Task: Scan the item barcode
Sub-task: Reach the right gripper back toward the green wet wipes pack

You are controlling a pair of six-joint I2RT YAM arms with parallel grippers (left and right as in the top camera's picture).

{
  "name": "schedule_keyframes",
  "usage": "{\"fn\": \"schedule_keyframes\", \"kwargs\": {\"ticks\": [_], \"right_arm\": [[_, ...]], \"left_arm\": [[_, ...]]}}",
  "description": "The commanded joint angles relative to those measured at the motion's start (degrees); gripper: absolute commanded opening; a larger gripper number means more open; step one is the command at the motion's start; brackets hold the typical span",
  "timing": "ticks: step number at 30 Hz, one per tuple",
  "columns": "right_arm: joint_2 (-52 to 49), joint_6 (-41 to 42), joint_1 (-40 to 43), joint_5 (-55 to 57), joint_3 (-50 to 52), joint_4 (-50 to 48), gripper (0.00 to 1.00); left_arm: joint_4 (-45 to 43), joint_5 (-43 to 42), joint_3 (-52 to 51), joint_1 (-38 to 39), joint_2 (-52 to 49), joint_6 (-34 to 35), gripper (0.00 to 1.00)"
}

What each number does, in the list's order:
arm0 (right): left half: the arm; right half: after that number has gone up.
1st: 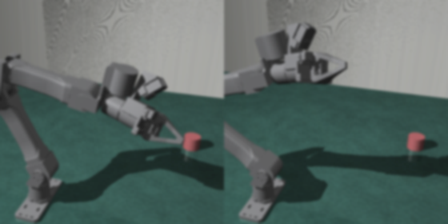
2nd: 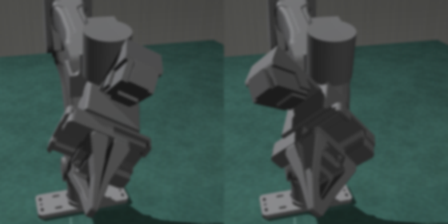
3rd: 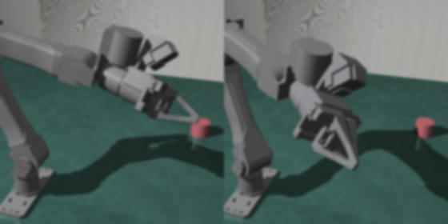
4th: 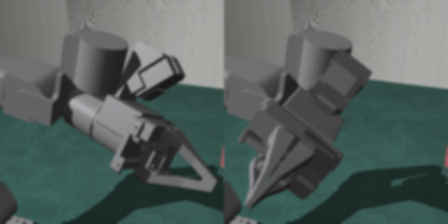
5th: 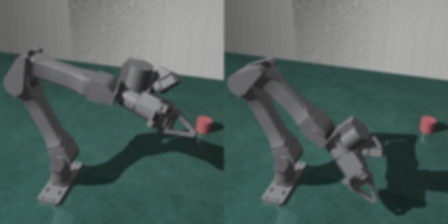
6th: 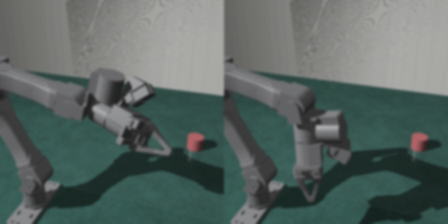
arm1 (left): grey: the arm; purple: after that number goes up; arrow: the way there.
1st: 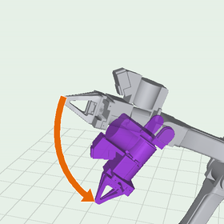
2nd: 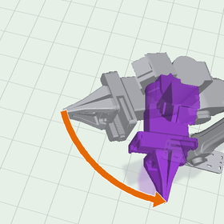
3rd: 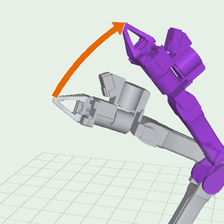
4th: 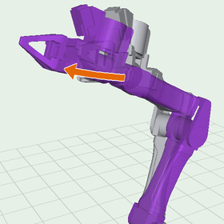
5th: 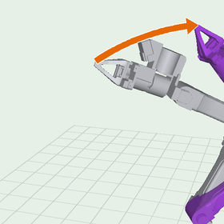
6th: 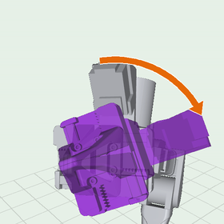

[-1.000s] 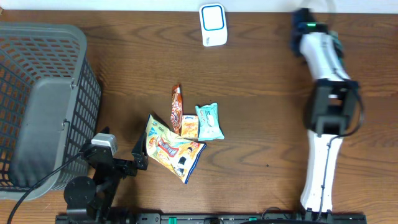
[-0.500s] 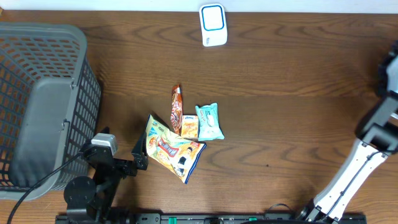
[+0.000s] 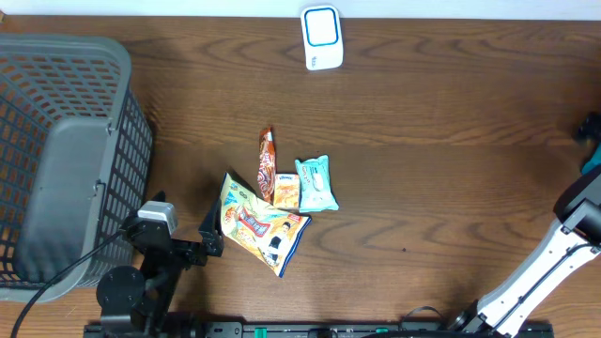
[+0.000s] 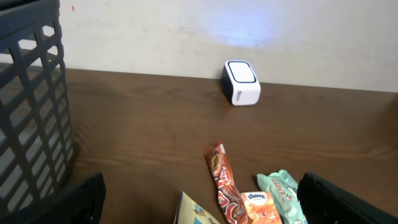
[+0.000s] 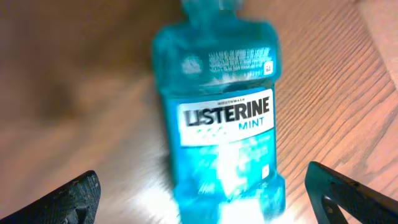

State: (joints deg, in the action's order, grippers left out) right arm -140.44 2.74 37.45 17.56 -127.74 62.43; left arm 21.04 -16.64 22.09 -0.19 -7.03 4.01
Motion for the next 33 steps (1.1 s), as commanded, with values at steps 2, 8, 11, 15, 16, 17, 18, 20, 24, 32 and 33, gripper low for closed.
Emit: {"fn": "schedule_keyframes", "kwargs": {"ticks": [2, 8, 11, 15, 16, 17, 18, 20, 24, 32, 33], "right_arm": [[12.5, 11.1, -2.3, -11.8, -0.1, 1.2, 0.99], [21.9, 15.9, -9.7, -21.1, -0.1, 3.5, 0.99], [25.6, 15.9, -16.2, -21.8, -0.1, 4.5, 0.99], [28.4, 15.9, -26.1, -21.6, -0.1, 6.1, 0.99], [28.6, 16.1, -28.4, -21.6, -0.1, 6.4, 0.99], [28.7, 16.1, -31.4, -21.6, -0.1, 6.4, 0.99], [28.7, 16.1, -34.0, -21.6, -0.1, 6.4, 0.99], [28.5, 16.2, -38.5, -21.2, 0.0, 6.2, 0.99], [28.1, 16.2, -48.0, -18.0, 0.0, 6.0, 0.99], [27.2, 16.2, -62.7, -8.2, 0.2, 8.4, 0.99], [27.1, 16.2, -64.0, -7.5, 0.5, 9.1, 0.99]], "left_arm": [[0.0, -0.9, -0.3, 0.2, 0.1, -0.8, 0.98], [0.0, -0.9, -0.3, 0.2, 0.1, -0.8, 0.98], [0.0, -0.9, -0.3, 0.2, 0.1, -0.8, 0.98], [0.0, -0.9, -0.3, 0.2, 0.1, -0.8, 0.98], [0.0, -0.9, -0.3, 0.2, 0.1, -0.8, 0.98], [0.0, -0.9, -0.3, 0.2, 0.1, -0.8, 0.98], [0.0, -0.9, -0.3, 0.2, 0.1, -0.8, 0.98], [0.0, -0.9, -0.3, 0.2, 0.1, -0.8, 0.98], [0.0, -0.9, -0.3, 0.2, 0.1, -0.8, 0.98], [0.0, -0.9, -0.3, 0.2, 0.1, -0.8, 0.98], [0.0, -0.9, -0.3, 0.2, 0.1, -0.8, 0.98]]}}
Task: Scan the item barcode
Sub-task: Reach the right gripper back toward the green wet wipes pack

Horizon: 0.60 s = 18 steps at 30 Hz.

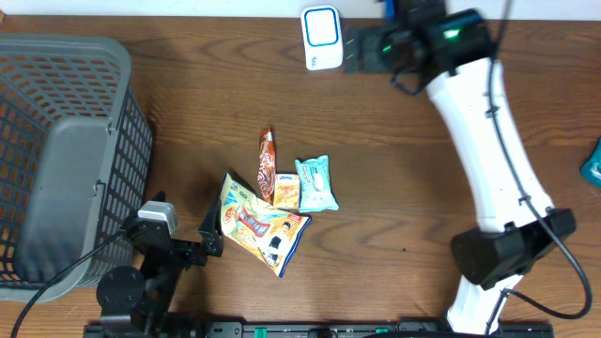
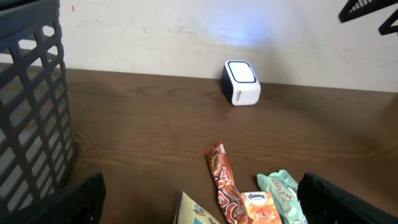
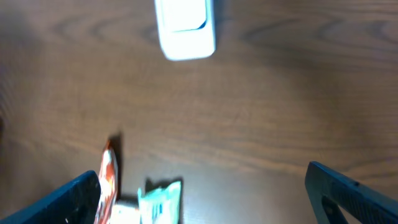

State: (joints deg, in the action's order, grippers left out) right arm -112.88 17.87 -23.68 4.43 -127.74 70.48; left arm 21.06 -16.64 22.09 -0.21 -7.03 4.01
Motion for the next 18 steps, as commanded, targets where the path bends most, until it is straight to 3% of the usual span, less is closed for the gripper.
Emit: {"fn": "schedule_keyframes", "kwargs": {"ticks": [1, 18], "right_arm": [[-0.4, 1.0, -4.1, 6.1, 0.9, 1.6, 0.99], [-0.6, 1.0, -13.2, 2.4, 26.4, -3.7, 0.96]], "left_arm": [[-0.1, -0.9, -0.3, 0.2, 0.1, -0.8, 0.98], [-0.1, -0.9, -0.3, 0.2, 0.1, -0.8, 0.98]]}}
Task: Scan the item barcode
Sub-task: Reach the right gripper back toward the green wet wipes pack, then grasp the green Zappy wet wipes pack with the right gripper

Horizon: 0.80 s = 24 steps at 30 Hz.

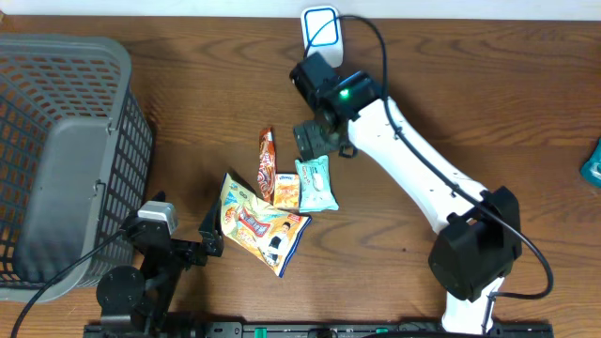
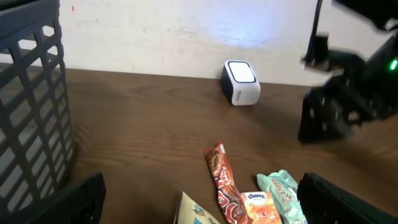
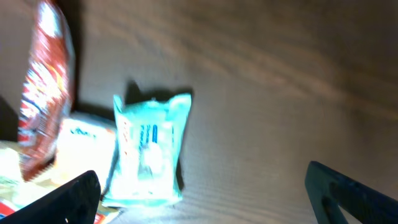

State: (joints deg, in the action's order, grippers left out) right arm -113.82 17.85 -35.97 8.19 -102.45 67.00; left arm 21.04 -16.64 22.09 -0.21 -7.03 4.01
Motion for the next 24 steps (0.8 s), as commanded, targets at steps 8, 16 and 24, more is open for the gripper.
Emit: {"fn": "schedule_keyframes", "kwargs": {"ticks": [8, 16, 24], "right_arm": [[0.3, 2.8, -4.3, -1.4, 11.4, -10.7, 0.77], [0.3, 2.8, -7.4, 1.5, 18.8, -20.7, 0.66], [0.3, 2.8, -10.6, 9.2, 23.4, -25.4, 0.60]], "left_arm": [[0.0, -0.9, -0.3, 0.2, 0.1, -0.8, 0.98], [0.0, -0.9, -0.3, 0.2, 0.1, -0.8, 0.98], [0.0, -0.9, -0.3, 0.2, 0.1, -0.8, 0.98]]}}
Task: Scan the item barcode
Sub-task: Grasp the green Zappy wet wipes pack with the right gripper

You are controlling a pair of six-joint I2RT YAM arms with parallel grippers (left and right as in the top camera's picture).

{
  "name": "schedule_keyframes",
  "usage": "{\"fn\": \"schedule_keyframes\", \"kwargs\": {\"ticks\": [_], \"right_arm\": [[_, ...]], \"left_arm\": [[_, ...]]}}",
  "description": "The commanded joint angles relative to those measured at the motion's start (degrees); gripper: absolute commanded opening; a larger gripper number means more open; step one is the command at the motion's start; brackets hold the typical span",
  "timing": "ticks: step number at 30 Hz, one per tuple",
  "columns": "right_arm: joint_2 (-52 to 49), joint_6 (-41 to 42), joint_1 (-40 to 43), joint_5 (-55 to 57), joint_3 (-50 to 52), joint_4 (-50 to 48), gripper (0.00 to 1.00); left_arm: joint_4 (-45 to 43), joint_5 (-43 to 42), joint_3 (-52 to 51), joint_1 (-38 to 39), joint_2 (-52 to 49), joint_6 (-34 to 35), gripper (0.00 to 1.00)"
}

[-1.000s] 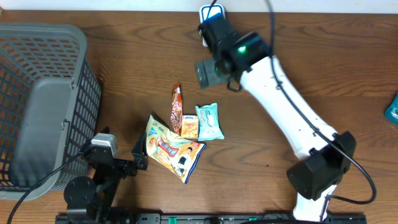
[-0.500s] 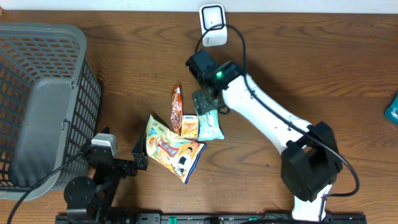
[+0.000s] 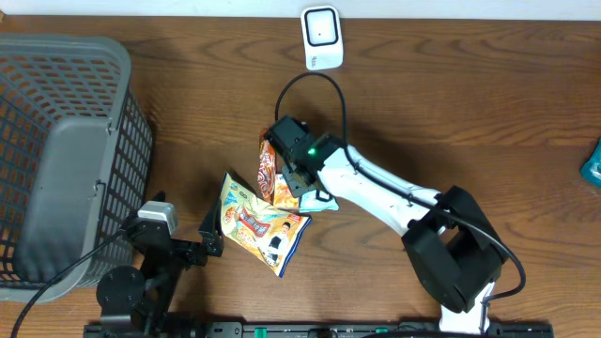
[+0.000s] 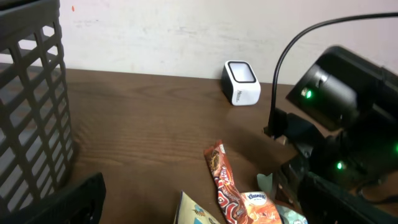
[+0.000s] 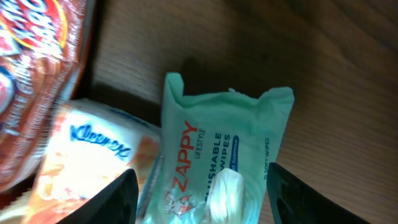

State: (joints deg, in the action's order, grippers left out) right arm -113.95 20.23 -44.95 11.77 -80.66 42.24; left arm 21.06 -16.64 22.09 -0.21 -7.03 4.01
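Note:
A white scanner (image 3: 322,38) stands at the table's back edge and also shows as the scanner (image 4: 241,83) in the left wrist view. Mid-table lies a pile: a teal Zappy wipes pack (image 5: 217,162), an orange Kleenex pack (image 5: 93,155), a red snack bar (image 3: 266,155) and a yellow chips bag (image 3: 258,223). My right gripper (image 5: 202,205) is open and low over the wipes pack, one finger on each side of it. In the overhead view the right gripper (image 3: 302,178) covers most of that pack. My left gripper (image 3: 211,230) rests open at the front left, beside the chips bag.
A grey mesh basket (image 3: 56,160) fills the left side of the table. A blue Listerine bottle (image 3: 593,164) pokes in at the right edge. The right arm's cable loops over the table between the scanner and the pile.
My right gripper has come down from above and behind the wipes pack to just over it, with its fingers closer together and astride the pack. The left arm and the items have not moved.
My right gripper was open over the Listerine bottle at the right edge. It then hung near the scanner at the back. Then it was above the wipes pack, and now it is low and astride it. The left arm stayed still.

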Motion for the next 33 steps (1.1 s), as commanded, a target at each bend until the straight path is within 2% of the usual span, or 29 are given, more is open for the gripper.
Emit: {"fn": "schedule_keyframes", "kwargs": {"ticks": [1, 10, 17, 23, 31, 33], "right_arm": [[0.4, 0.4, -2.1, 7.0, 2.2, -0.8, 0.60], [0.4, 0.4, -4.3, 12.3, 4.7, -0.8, 0.59], [0.4, 0.8, -4.3, 16.5, 5.0, -0.5, 0.70], [0.4, 0.7, -4.2, 16.1, 5.8, -0.3, 0.66], [0.4, -1.0, -3.5, 15.5, 10.3, -4.1, 0.73], [0.4, -1.3, -2.9, 14.8, 10.7, -4.3, 0.70]], "left_arm": [[-0.1, -0.9, -0.3, 0.2, 0.1, -0.8, 0.98], [-0.1, -0.9, -0.3, 0.2, 0.1, -0.8, 0.98], [-0.1, -0.9, -0.3, 0.2, 0.1, -0.8, 0.98], [-0.1, -0.9, -0.3, 0.2, 0.1, -0.8, 0.98], [-0.1, -0.9, -0.3, 0.2, 0.1, -0.8, 0.98], [-0.1, -0.9, -0.3, 0.2, 0.1, -0.8, 0.98]]}}
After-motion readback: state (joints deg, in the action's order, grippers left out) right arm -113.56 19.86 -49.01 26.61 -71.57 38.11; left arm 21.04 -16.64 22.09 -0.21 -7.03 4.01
